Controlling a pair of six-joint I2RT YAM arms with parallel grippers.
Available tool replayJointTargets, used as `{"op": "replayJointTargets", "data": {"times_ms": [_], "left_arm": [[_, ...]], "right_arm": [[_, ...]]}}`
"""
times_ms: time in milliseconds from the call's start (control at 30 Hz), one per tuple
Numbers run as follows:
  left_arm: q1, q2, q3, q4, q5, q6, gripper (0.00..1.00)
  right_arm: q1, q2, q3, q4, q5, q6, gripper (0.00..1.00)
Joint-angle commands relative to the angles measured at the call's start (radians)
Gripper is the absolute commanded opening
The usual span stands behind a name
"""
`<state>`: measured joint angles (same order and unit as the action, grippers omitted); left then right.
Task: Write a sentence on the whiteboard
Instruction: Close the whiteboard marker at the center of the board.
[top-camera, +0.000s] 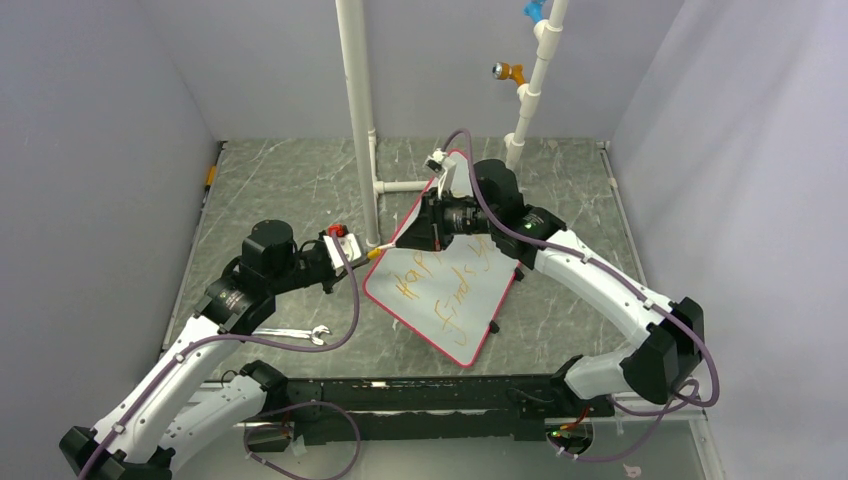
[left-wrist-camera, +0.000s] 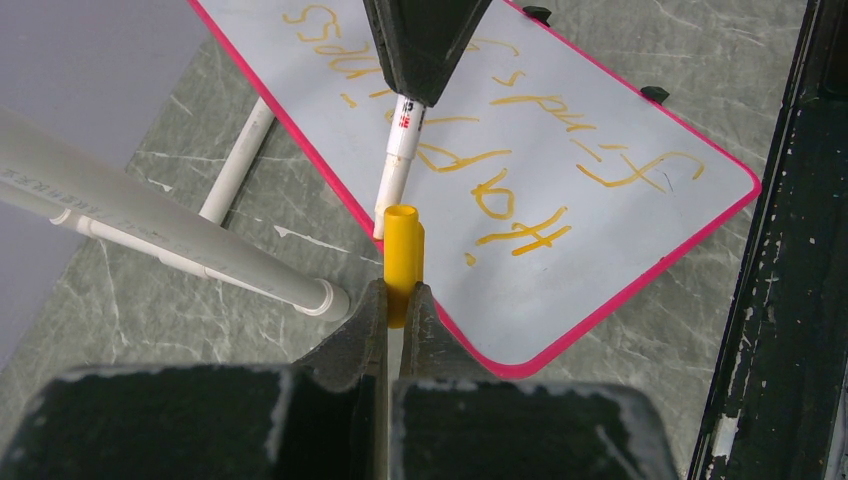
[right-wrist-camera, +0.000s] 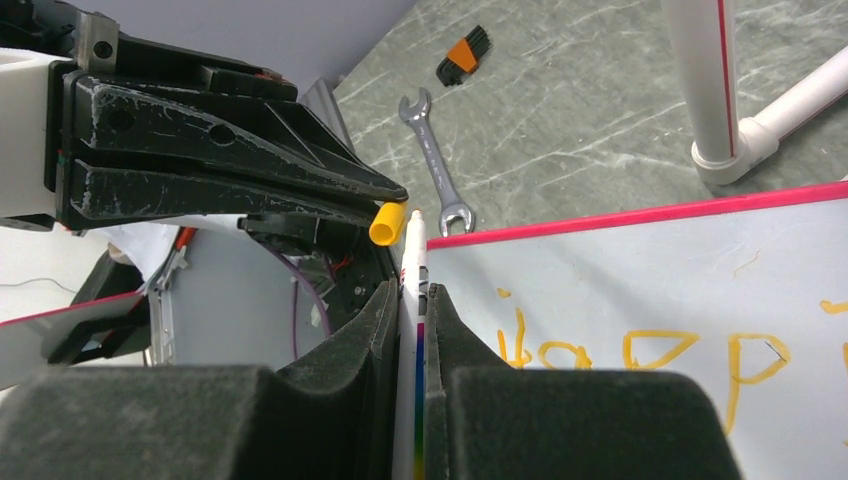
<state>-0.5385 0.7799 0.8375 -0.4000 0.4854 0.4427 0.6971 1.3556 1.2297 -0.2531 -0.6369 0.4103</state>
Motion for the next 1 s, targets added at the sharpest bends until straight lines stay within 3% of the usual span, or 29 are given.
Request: {"op": "replayJointTargets", "data": {"times_ms": [0,400,967], "left_arm": [[-0.005,-0.014,0.005,0.042,0.029,-0.001,0.0],[-0.004,-0.027,-0.004,0.043,0.011,-0.002,0.0],[-0.004,-0.022,0.001,0.043,0.007,-0.009,0.0]], "right_arm": [[0.011,0.011,0.06,0.019,-0.027,-0.015,0.0],[0.013,-0.066,0.086,-0.039,0.078,-0.046,0.0],[0.016,-0.067,0.069,-0.044,0.037,-0.034,0.0]]}}
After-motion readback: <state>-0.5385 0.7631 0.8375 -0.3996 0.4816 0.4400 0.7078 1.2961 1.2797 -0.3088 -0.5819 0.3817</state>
